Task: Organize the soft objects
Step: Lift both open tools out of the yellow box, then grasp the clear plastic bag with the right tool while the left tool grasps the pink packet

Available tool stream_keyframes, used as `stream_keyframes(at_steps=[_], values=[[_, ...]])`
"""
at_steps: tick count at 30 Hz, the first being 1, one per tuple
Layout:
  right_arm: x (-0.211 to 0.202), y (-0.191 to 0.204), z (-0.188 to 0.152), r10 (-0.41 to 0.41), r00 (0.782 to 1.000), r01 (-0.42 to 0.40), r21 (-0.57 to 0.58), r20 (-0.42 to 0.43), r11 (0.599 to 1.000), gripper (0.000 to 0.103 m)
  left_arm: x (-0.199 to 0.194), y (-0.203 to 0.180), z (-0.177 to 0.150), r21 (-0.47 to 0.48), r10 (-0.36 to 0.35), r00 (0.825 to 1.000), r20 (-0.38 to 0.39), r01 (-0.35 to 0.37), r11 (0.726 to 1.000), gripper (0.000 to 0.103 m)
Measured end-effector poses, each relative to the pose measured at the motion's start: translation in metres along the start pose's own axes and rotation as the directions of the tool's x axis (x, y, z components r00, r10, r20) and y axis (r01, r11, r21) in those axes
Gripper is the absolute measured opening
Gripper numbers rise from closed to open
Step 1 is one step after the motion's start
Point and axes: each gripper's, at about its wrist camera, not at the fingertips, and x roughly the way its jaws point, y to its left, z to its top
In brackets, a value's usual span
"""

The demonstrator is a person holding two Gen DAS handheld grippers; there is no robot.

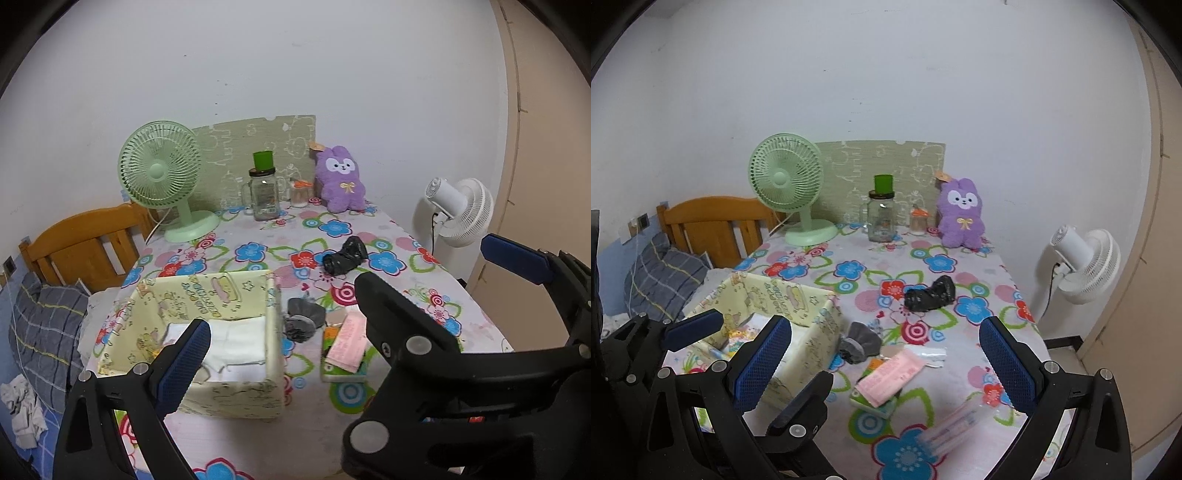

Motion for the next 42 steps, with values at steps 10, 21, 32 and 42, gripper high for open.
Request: stream_keyframes(at_steps=[10,21,32,42], values=[[-0.001,-0.027,-0.017,-0.005,1.0,0.006,0.034,-0.017,0.999,0.103,0.008,-0.028,-0.008,0.013,-0.041,0.999,0.0,0.041,0.999,0.098],[0.009,-0.049,-0.04,-0.021,1.0,0.023,0.084,-0.023,0.996,0.103,0.024,-0.047,-0.024,0.02,-0.083,0.996,0.036,0.082,0.996,0.097],[0.042,-0.071,-0.07,-0.062,0.991,0.076,0.115,-0.115,0.99,0.099,0.071,-0.062,-0.041,0.043,-0.111,0.99,-0.088,0.115,0.992,0.093],[0.074,-0.082,-0.091,-0.054,0.971,0.094,0.167,-0.234,0.981,0.089,0.098,-0.061,-0.055,0.052,-0.076,0.985,-0.158,0.085,0.995,0.089]])
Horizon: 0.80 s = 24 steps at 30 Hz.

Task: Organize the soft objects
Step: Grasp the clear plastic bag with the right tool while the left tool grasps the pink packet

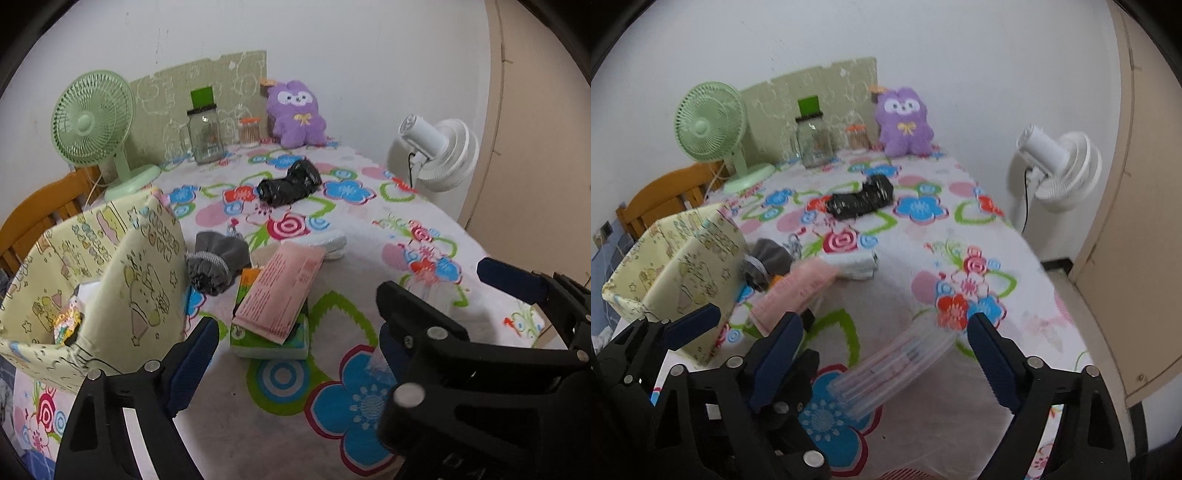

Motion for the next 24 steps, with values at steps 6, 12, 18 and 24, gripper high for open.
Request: stream_keyframes(at_steps=[6,12,18,24], values=[[0.025,-0.007,-0.01,0.045,0.992,-0.037,0.07,-0.116,0.997,0.076,0.019,0.0,-0.007,0.017,0.003,0.998,-0.067,-0.001,1.0,0.088],[0.04,-0.003,-0.013,0.056,0.985,-0.046,0.069,-0.16,0.997,0.067,0.03,-0.001,-0.009,0.028,0.02,0.995,-0.098,-0.017,0.999,0.088],[0.052,-0.003,-0.012,0.048,0.982,-0.039,0.055,-0.185,0.998,0.037,0.032,-0.004,-0.007,0.057,0.039,0.995,-0.09,-0.034,0.998,0.087],[0.051,-0.003,-0.002,0.066,0.985,-0.059,0.048,-0.159,0.997,0.027,0.026,-0.004,0.002,0.066,0.069,0.996,-0.059,-0.065,0.996,0.088]])
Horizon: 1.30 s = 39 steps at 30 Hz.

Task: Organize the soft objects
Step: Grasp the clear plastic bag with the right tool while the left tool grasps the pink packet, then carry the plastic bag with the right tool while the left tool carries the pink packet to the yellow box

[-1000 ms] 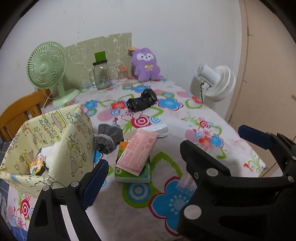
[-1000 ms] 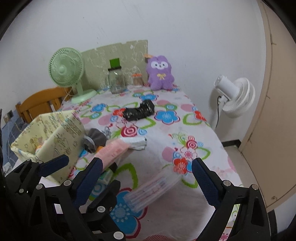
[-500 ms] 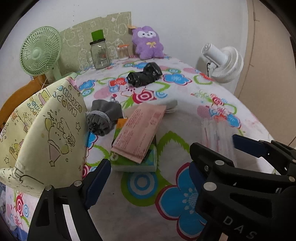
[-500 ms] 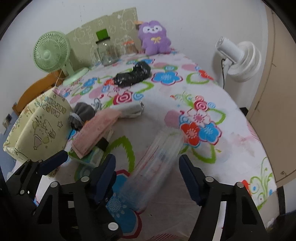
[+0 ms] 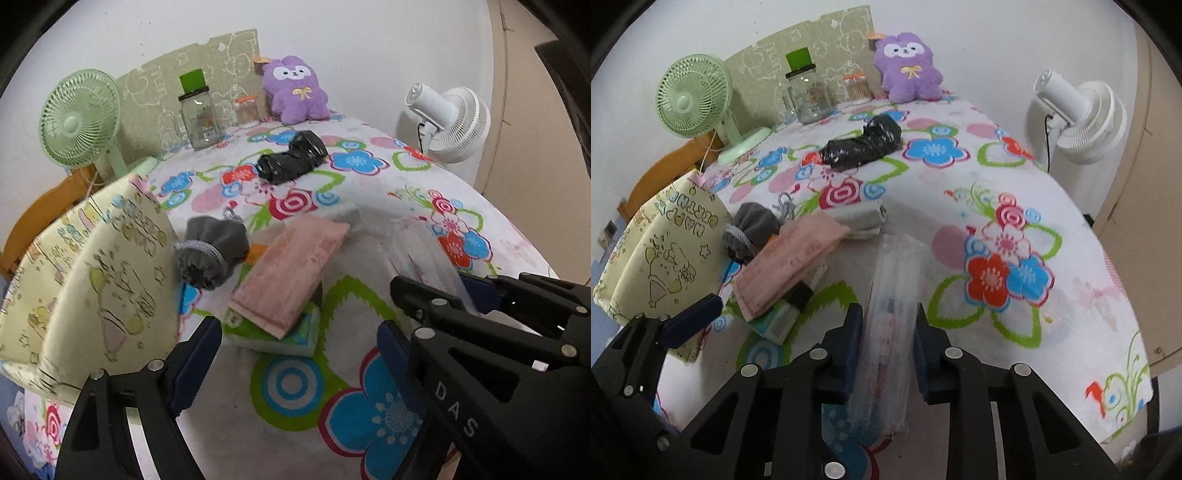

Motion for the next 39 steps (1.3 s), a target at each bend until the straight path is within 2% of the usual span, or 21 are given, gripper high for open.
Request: stream_keyframes(at_steps=[6,9,15,18,24,31,39], values=[[-0.004,-0.001,0.015,0.01,0.999,-0.01,-0.001,0.032,1.0,0.026,0.002,0.003,0.015,-0.01,0.007,1.0,0.017,-0.007,1.0,0.087],[-0.003,-0.003,0.022,0.01,0.999,-0.01,0.003,0.035,1.0,0.026,0.008,0.004,0.024,-0.013,-0.013,1.0,0.011,0.013,1.0,0.079],[0.006,-0.004,0.033,0.017,1.0,-0.018,0.028,0.006,0.999,0.026,0.024,0.013,0.037,-0.038,-0.062,0.997,-0.049,0.06,0.997,0.066],[0.008,-0.002,0.037,0.017,1.0,-0.017,0.032,-0.002,0.999,0.026,0.029,0.018,0.039,-0.053,-0.082,0.994,-0.07,0.078,0.996,0.055],[0.009,0.001,0.037,0.0,1.0,0.001,0.052,-0.019,0.999,0.026,0.028,0.019,0.037,-0.028,-0.104,0.991,-0.08,0.102,0.994,0.046],[0.004,0.007,0.035,0.003,1.0,-0.002,0.048,-0.014,0.999,0.026,0.025,0.019,0.038,-0.031,-0.095,0.992,-0.078,0.093,0.995,0.041],[-0.018,0.01,0.039,0.007,0.999,-0.007,0.01,0.032,1.0,0.026,0.001,0.018,0.041,-0.058,-0.076,0.997,-0.019,0.075,0.996,0.041]])
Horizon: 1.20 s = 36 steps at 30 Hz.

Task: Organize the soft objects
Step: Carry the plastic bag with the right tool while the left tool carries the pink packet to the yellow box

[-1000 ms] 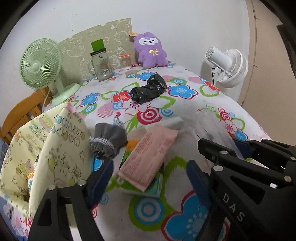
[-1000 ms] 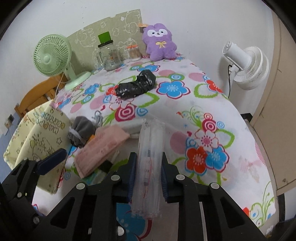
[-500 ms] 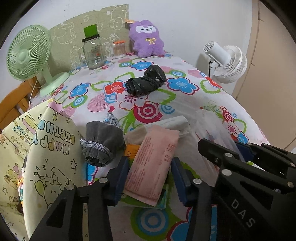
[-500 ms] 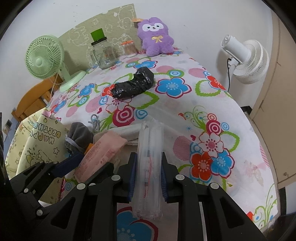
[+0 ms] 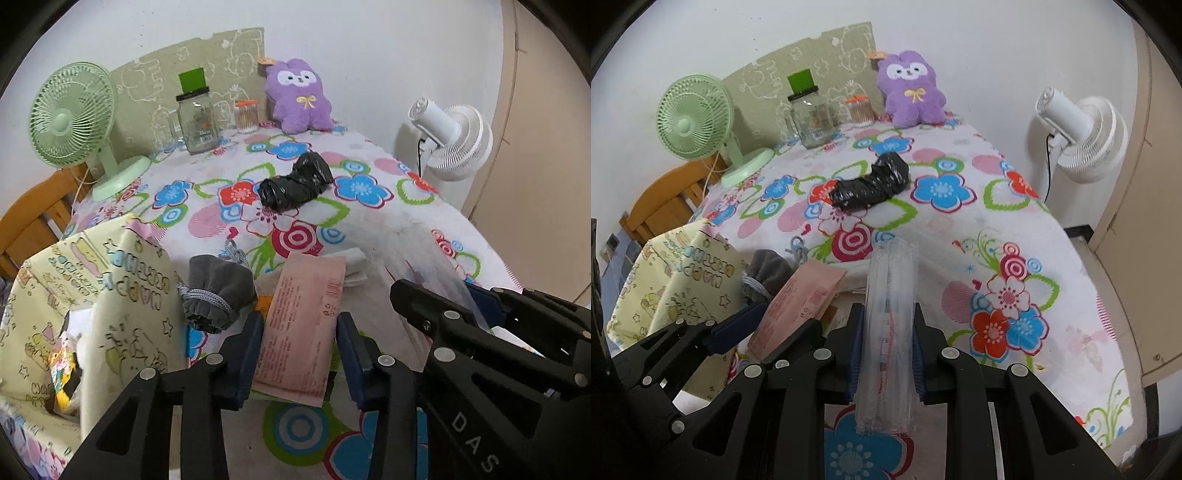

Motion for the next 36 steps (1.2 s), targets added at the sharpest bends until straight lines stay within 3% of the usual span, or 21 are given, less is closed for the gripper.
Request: stream_keyframes(at_steps=[16,36], values=[[-0.068,0.027,0.003,0.012,0.99,-0.004,-0.06,0.142,0.998,0.026,-0.071,0.006,-0.001,-0.022,0.03,0.992,0.126,-0.027,0.999,0.041],[-0.107,0.075,0.005,0.025,0.979,-0.002,-0.11,0.204,0.994,0.026,-0.122,0.036,-0.007,-0.011,0.06,0.977,0.204,-0.059,0.998,0.041]])
